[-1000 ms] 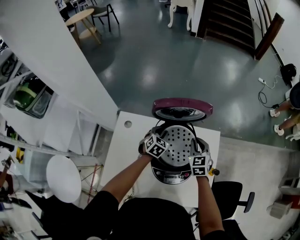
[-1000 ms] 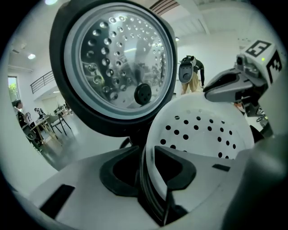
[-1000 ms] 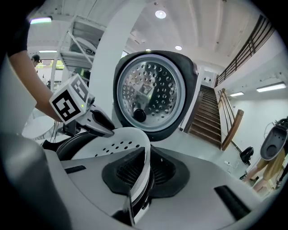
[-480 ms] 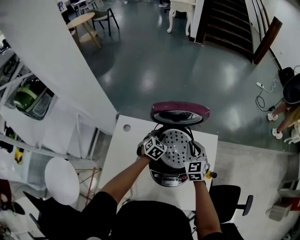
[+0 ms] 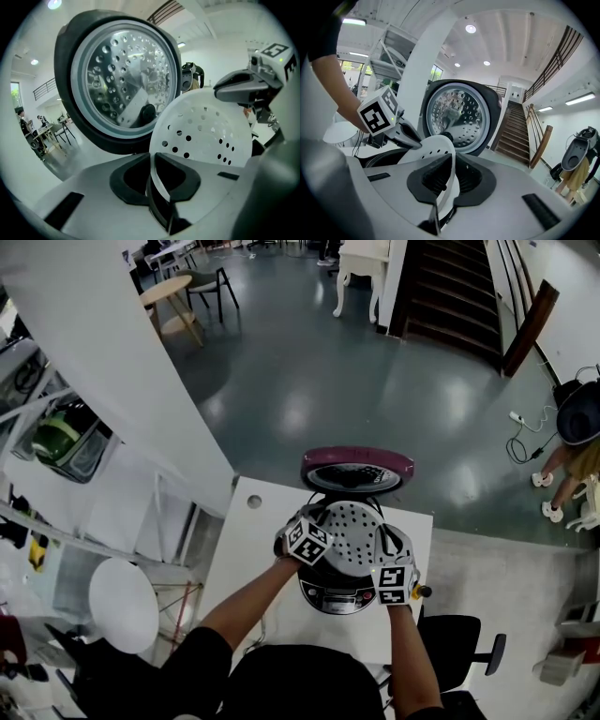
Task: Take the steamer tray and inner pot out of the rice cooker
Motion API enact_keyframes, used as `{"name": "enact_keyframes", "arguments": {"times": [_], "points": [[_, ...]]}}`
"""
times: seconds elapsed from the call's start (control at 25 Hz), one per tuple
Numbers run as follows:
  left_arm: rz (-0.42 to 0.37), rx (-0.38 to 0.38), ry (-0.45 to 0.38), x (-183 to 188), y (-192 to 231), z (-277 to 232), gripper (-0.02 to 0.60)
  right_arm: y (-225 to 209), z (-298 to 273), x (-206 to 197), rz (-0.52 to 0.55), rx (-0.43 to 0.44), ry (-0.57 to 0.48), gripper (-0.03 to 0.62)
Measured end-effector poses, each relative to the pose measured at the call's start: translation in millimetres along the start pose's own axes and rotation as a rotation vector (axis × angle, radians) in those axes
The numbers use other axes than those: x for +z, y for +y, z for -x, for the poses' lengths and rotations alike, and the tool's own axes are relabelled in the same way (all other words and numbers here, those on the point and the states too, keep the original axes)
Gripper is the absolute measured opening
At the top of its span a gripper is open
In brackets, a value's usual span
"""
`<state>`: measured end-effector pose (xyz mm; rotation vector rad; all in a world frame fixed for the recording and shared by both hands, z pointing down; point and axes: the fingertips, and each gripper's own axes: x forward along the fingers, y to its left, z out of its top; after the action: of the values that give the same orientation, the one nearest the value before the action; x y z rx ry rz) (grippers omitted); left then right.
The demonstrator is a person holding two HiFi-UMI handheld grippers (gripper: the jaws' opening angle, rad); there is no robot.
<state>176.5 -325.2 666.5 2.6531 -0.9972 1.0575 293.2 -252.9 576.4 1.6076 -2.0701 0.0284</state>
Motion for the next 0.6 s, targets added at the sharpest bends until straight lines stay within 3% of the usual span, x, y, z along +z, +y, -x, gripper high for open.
{"name": "enact_keyframes", "arguments": {"times": [0.28,0.6], "points": [[0.029,0.051,-0.043,20,1,38,0.032,-3,20,17,-0.005,0.020,-0.052,0.015],[0.051,0.161,-0.084,36,6,93,0.031,3,41,45,0.005,0.071,-0.154,0.015]]}}
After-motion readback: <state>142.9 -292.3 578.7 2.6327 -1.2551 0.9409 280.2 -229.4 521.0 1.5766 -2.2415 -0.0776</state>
